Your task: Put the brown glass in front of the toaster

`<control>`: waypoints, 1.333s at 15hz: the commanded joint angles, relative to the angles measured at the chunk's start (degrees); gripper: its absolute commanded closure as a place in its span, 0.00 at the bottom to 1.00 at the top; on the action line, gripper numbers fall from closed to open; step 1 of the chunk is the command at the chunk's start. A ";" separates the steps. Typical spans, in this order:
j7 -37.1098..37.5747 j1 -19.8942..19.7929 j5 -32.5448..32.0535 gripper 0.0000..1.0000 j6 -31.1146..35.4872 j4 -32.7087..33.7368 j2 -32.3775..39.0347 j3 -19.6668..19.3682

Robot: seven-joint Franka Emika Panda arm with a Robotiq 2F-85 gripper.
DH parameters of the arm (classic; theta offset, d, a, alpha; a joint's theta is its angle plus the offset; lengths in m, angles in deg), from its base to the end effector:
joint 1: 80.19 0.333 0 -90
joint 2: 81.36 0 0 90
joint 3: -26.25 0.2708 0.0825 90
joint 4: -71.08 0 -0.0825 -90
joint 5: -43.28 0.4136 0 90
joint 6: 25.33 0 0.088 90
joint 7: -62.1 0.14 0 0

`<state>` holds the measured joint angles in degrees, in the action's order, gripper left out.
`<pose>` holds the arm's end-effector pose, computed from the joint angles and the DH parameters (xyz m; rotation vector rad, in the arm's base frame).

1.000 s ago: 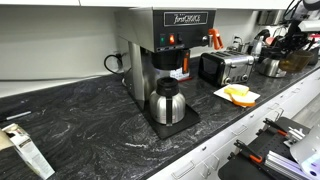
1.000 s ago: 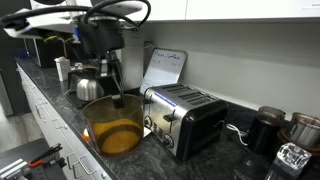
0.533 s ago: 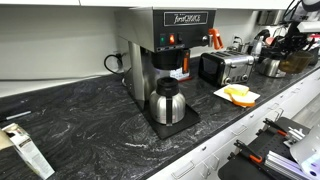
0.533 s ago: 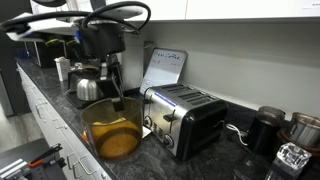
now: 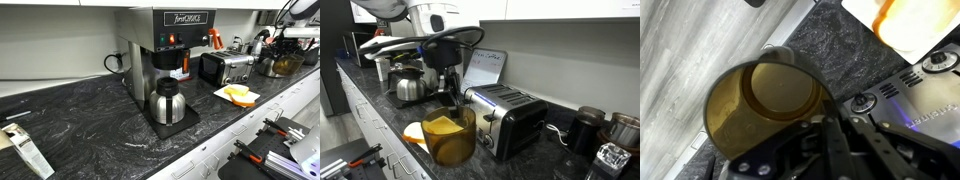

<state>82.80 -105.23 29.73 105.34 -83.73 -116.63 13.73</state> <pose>0.3399 -0.2566 0.3441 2.7664 -1.2551 0.2740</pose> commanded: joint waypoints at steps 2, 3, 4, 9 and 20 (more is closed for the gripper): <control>5.11 -0.91 1.47 0.99 3.79 4.12 8.75 2.80; 7.20 -1.62 -0.22 0.99 5.12 4.35 10.21 3.95; 8.76 -1.44 -0.56 0.99 5.98 4.59 11.64 4.55; 17.87 -1.50 -6.31 0.99 10.46 6.42 18.94 7.16; 21.30 1.92 -8.78 0.99 17.15 8.63 26.56 3.81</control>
<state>104.99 -104.62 20.77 119.63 -76.53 -91.84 19.08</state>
